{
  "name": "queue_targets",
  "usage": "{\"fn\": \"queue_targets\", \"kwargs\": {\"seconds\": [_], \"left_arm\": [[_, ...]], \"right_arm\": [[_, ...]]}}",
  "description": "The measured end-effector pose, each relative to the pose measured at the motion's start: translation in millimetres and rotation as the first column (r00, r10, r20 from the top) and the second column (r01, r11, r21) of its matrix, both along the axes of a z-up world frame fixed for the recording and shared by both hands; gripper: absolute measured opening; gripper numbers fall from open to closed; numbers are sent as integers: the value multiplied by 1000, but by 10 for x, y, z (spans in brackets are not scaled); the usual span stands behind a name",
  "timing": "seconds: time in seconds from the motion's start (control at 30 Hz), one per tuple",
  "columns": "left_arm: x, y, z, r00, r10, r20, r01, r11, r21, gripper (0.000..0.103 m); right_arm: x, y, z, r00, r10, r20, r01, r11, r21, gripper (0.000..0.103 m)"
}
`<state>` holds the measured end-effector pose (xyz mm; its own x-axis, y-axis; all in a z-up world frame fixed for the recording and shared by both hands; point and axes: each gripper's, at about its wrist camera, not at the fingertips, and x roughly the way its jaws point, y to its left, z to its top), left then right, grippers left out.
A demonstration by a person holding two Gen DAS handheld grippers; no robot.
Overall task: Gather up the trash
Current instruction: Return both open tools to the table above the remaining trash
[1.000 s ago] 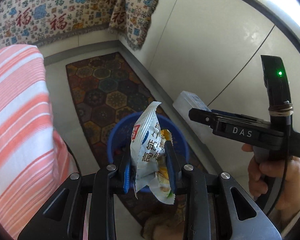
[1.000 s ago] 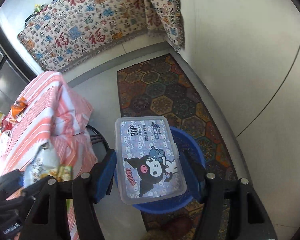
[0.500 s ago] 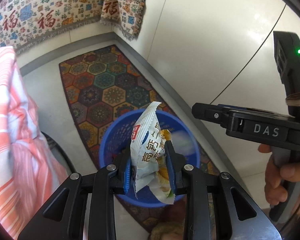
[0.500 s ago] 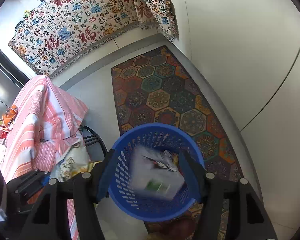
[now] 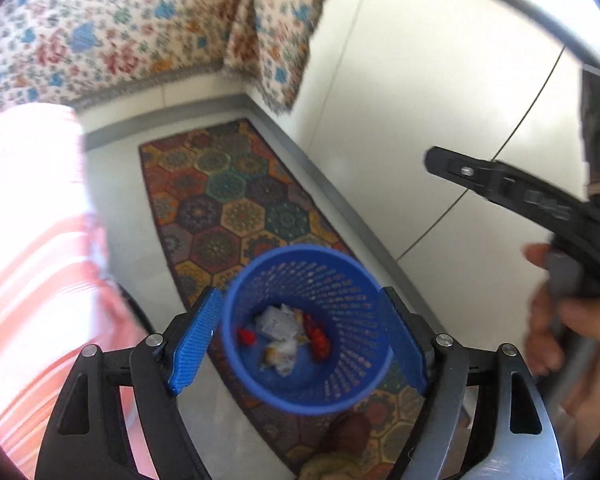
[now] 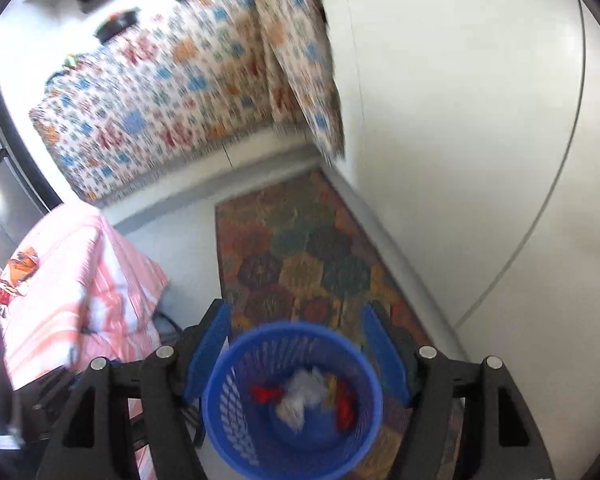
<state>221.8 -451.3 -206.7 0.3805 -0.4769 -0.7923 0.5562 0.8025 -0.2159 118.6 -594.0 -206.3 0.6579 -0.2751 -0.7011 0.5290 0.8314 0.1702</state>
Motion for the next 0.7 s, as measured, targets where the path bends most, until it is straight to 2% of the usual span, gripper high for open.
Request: {"fn": "queue_targets", "kwargs": {"seconds": [0.13,0.23,0.33,0.43,0.53,0.7], "left_arm": [[-302,515,355,998,31,63,-30,999,-16,88],[-492,927,459,990,54,127,-59,998,33,88],[-579,1390,427,981,115,156,-130,987,91,88],[-539,1917,305,964,232,132,-248,961,125,88],[-475,2446,202,930,349,116,-363,922,133,88],[-358,3159,165,872,468,142,-487,857,169,88]], "right_arm": [[65,251,257,995,58,79,-51,995,-90,74],[157,488,399,985,128,119,-116,988,-104,74],[291,796,508,970,203,131,-189,975,-115,74],[481,1250,589,947,298,117,-280,949,-146,74],[661,1801,611,913,400,81,-380,906,-187,74],[934,2708,485,829,559,4,-547,813,-199,74]]}}
